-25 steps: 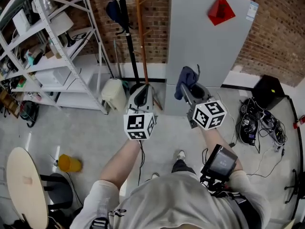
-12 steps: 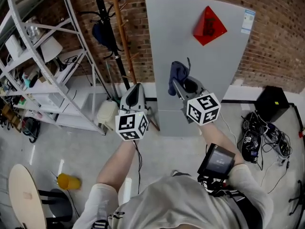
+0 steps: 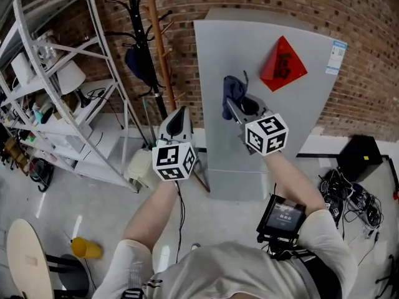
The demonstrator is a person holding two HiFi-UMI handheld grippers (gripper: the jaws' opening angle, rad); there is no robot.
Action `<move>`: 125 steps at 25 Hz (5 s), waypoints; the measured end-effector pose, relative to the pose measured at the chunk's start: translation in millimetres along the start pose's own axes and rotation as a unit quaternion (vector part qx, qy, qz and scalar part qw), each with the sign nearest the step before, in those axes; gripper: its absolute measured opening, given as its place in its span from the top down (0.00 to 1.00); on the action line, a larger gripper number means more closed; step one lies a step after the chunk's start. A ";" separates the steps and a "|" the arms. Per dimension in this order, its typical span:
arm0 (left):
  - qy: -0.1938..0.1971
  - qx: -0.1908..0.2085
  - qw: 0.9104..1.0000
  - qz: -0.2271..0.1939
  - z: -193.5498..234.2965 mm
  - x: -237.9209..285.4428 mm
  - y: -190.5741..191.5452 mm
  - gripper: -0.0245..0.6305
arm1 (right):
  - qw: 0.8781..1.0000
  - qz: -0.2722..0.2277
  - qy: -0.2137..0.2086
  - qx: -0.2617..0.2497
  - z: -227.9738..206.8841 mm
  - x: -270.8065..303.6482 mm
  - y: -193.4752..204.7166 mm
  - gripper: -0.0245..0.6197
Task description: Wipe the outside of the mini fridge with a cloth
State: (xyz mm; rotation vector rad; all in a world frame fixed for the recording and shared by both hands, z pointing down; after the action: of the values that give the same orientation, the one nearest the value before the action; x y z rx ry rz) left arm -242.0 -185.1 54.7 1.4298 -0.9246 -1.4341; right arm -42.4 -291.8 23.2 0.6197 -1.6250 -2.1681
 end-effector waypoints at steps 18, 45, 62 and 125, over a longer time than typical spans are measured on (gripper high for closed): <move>0.051 -0.015 0.998 -0.038 88.6 77.3 -43.8 0.96 | 0.993 0.011 0.097 -0.072 -11.7 122.0 -97.6 0.84; 0.136 -0.046 0.990 -0.015 -24.4 116.9 -13.7 0.96 | 0.979 0.050 0.195 -0.043 -114.3 -11.6 -112.4 0.84; 0.165 -0.044 0.985 -0.027 -117.7 140.4 -13.8 0.96 | 0.967 0.059 0.247 -0.032 -199.4 -104.8 -106.7 0.84; 0.089 -0.031 0.995 0.029 42.9 71.8 1.2 0.96 | 0.985 0.116 0.115 -0.061 14.2 104.5 -0.4 0.84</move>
State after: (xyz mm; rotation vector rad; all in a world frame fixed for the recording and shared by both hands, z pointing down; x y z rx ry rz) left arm -280.7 -256.3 34.2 1.4469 -0.7959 -1.2584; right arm -137.8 -335.6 12.7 0.5866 -1.3617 -1.9319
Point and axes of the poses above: the fingertips, and each gripper's own axes: x forward along the fingers, z to its left, y out of its underside, the point moved 9 cm from there along -x, backward along the fingers, and after that the axes turned 3 degrees about -x, right-handed, at the moved point
